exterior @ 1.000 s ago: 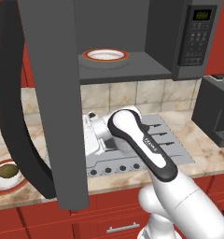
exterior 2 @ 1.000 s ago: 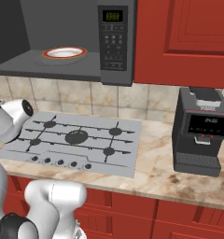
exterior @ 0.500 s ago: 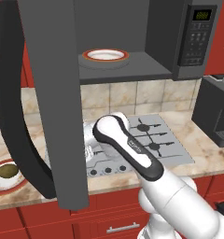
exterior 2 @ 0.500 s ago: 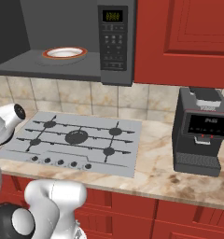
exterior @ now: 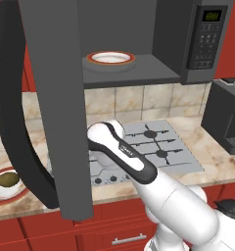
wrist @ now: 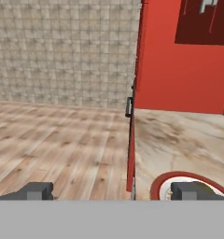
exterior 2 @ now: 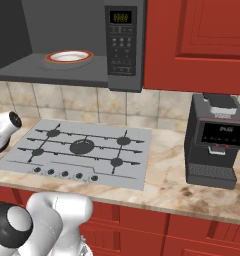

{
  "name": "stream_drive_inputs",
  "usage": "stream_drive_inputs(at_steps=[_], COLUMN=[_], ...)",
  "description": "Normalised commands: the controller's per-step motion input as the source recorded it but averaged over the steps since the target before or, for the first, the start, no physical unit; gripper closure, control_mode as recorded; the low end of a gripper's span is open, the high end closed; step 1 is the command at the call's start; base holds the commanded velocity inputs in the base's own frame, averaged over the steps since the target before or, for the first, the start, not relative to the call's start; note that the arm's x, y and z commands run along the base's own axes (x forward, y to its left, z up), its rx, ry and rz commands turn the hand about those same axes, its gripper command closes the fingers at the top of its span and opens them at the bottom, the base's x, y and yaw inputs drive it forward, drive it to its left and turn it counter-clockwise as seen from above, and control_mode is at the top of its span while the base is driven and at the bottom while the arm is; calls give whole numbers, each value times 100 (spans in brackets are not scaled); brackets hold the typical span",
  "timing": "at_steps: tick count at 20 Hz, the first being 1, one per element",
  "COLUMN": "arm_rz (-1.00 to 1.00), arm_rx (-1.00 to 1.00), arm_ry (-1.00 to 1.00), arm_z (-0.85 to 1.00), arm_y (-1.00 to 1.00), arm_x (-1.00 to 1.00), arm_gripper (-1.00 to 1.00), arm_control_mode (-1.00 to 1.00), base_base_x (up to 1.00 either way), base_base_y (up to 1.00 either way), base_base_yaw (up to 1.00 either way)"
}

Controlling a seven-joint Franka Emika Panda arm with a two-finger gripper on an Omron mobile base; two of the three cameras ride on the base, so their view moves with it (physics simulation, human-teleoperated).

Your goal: Pick the potato from the counter and place it in the microwave. Then turn on the microwave.

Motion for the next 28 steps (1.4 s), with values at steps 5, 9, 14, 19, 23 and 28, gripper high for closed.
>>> stream_drive_inputs(at_steps=[5,9,14,19,23,28], arm_rz=[1,1,1,1,1,1], arm_rx=[-4,-4,-3,-4,-5,-5], arm_ry=[5,5,1,0,0,0], arm_z=[-20,-23,-20,-22,-26,-25], arm_y=[21,20,13,16,26,35], arm_x=[12,12,17,30,27,29], arm_gripper=[-100,-100,-100,-100,-100,-100], arm_control_mode=[-100,-100,-100,-100,-100,-100], base_base_x=[0,0,0,0,0,0], base_base_y=[0,0,0,0,0,0], base_base_yaw=[0,0,0,0,0,0])
